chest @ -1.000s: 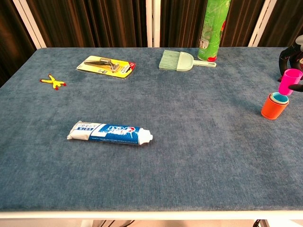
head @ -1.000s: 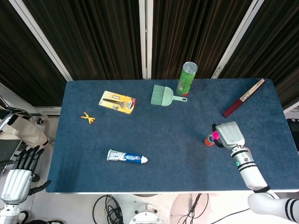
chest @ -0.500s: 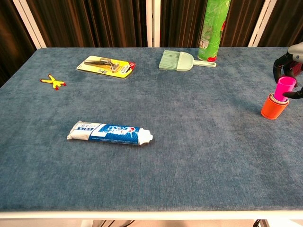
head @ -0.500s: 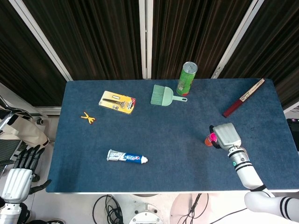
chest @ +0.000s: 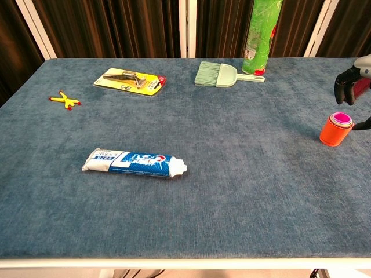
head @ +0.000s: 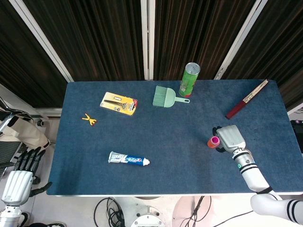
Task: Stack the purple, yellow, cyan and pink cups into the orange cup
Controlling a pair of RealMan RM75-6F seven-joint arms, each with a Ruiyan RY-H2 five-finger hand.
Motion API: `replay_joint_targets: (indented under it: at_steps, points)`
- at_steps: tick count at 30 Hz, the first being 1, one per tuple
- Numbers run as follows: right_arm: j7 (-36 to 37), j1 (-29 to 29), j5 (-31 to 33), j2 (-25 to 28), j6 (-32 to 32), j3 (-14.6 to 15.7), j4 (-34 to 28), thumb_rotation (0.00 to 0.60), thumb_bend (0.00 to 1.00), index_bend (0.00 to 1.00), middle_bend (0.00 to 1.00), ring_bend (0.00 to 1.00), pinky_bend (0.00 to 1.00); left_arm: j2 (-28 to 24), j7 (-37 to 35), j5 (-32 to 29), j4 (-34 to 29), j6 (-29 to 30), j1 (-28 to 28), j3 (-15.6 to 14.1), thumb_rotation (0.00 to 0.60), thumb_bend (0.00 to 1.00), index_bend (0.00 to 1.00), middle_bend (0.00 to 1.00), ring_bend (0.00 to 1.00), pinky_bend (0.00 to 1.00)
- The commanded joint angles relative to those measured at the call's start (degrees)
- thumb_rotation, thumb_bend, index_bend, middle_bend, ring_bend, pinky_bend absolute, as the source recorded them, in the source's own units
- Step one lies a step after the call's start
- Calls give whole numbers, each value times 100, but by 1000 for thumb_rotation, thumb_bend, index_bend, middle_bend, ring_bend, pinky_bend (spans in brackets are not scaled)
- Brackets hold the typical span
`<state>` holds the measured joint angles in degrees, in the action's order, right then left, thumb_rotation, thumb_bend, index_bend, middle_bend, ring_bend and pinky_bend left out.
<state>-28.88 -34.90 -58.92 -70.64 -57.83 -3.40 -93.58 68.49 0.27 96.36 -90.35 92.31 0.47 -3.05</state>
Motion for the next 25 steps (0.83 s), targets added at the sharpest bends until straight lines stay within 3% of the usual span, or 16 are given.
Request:
replay_joint_targets:
  at_steps: [1,5,7,9,11,13,16,20,25]
  points:
    - [150,74,-127,113,-146,-59,-82,600,35,424,424,911,967,-5,9,5,-7,7,4,-2,600,23,32,0,0,0]
    - [433,372,-614,399,-753,-79,-354,600,29,404,424,899,962,-11,52,22,-43,16,-2,4,600,23,32,0,0,0]
    - [607,627,-1027,531,-1220,-1,-443,600,26,320,390,805,925,-14,70,21,-66,7,-8,7,600,23,32,0,0,0]
    - [874,994,-1599,635,-1808,186,-428,600,26,183,300,535,805,-20,91,-1,-94,-18,-14,11,600,23,32,0,0,0]
    - [1210,1380,-2153,615,-2415,389,-162,600,26,56,178,222,532,-36,108,-25,-112,-54,-29,18,600,23,32,0,0,0]
    - [1509,1706,-2409,486,-2856,513,214,600,26,0,55,33,247,-51,108,-57,-111,-86,-50,40,600,23,32,0,0,0]
    - [1757,2189,-2412,204,-3307,618,787,600,26,0,0,0,20,-55,91,-106,-89,-128,-91,87,600,23,32,0,0,0]
    - [2159,2634,-2475,-93,-3637,704,1356,600,26,0,0,0,0,-35,142,-139,-50,-233,-162,118,600,23,32,0,0,0]
    - [2462,2856,-2535,-177,-3797,628,1596,600,26,0,0,0,0,-44,271,-117,-104,-387,-300,163,600,23,32,0,0,0]
